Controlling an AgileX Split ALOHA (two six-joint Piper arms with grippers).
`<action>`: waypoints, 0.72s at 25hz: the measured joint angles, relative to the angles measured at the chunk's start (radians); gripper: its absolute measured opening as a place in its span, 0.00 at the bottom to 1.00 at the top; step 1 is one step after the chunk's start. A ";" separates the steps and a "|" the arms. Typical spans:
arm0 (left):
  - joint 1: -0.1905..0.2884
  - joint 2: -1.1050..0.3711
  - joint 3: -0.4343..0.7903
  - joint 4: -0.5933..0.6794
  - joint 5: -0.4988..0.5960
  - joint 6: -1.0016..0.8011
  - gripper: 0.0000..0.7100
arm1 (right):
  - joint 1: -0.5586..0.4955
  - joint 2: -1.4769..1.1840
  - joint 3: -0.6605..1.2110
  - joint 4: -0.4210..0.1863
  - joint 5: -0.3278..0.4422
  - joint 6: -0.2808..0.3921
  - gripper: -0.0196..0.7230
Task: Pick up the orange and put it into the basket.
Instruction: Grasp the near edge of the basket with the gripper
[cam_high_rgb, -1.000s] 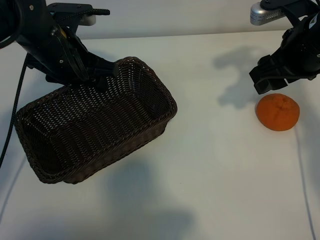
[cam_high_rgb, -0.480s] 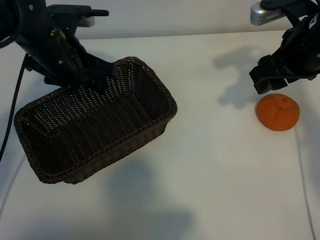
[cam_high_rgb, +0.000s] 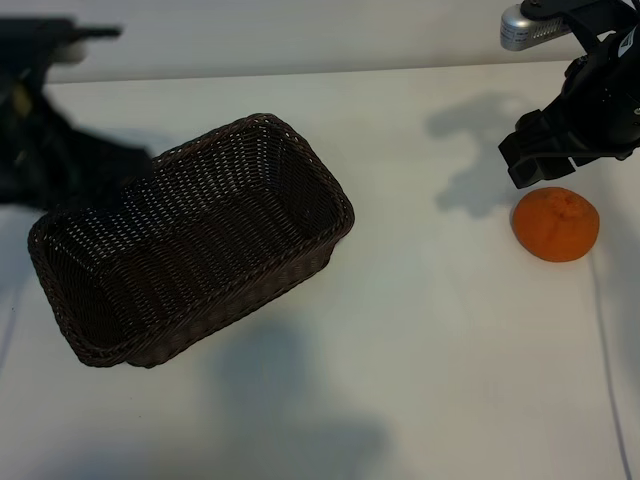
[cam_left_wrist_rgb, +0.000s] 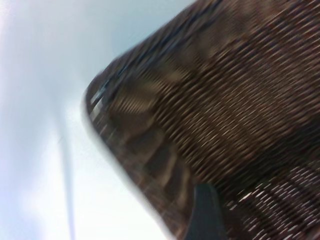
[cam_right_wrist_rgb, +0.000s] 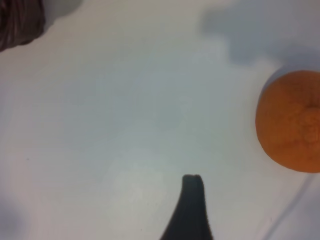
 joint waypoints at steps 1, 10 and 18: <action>0.000 -0.039 0.051 0.023 -0.001 -0.034 0.78 | 0.000 0.000 0.000 0.000 0.000 0.000 0.82; 0.114 -0.263 0.342 0.084 -0.134 -0.280 0.78 | 0.000 0.000 0.000 0.002 0.000 0.000 0.82; 0.243 -0.207 0.427 0.048 -0.303 -0.342 0.78 | 0.000 0.000 0.000 0.003 0.000 -0.001 0.82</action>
